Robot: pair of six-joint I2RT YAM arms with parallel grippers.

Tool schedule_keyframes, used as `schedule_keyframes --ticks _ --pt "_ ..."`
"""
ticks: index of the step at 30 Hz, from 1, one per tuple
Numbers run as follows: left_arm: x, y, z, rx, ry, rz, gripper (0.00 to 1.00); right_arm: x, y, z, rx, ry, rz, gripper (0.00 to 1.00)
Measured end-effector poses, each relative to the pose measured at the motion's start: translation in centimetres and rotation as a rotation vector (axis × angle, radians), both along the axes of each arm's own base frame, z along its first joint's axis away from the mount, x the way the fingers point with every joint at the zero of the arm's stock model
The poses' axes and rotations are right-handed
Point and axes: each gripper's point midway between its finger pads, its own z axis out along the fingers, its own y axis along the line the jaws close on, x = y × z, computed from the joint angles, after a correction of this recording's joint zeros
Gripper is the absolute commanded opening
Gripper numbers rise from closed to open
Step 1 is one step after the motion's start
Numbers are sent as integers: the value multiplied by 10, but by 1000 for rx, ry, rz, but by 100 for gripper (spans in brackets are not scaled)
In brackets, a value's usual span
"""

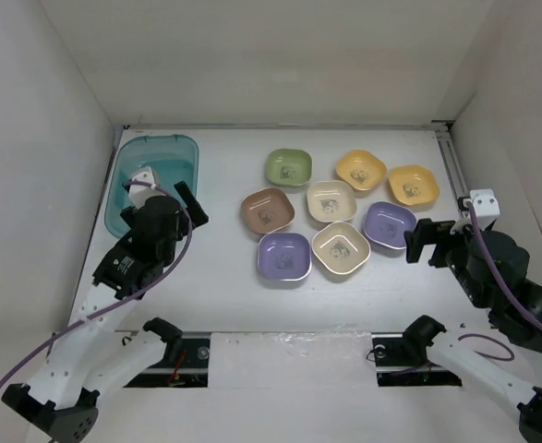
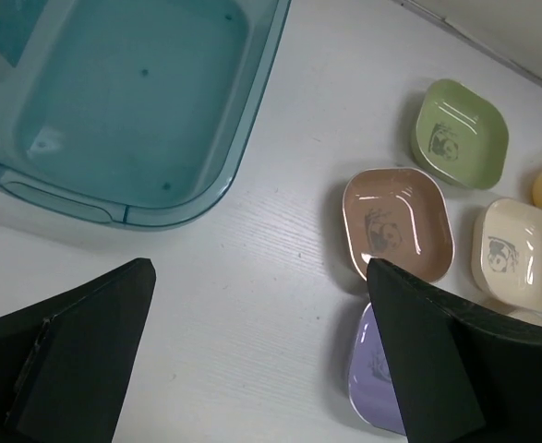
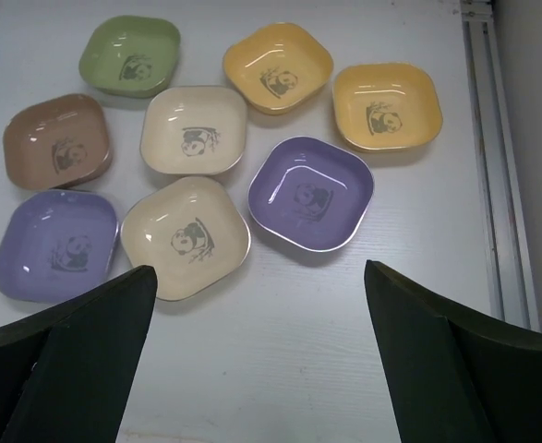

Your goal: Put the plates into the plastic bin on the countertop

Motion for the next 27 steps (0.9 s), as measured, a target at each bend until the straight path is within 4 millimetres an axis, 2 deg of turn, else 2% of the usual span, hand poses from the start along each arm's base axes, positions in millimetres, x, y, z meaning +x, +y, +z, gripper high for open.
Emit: schedule_keyframes --ticks 3,5,7,10,12,20,27 --pt "9 -8 -11 13 62 -5 100 1 2 2 9 -7 9 100" --pt "21 -23 -18 9 102 -17 100 2 7 4 22 -16 24 100" --pt "32 -50 -27 5 141 -59 100 4 11 3 31 -19 40 100" --pt "48 -87 -55 15 225 -106 100 6 18 2 41 -16 66 100" --pt "57 -102 -75 21 270 -113 100 8 24 2 49 -15 87 100" --pt "83 -122 -131 31 368 -79 93 13 55 -21 74 27 205 100" --pt "112 -117 -175 20 405 -24 67 13 77 -30 114 31 303 100"
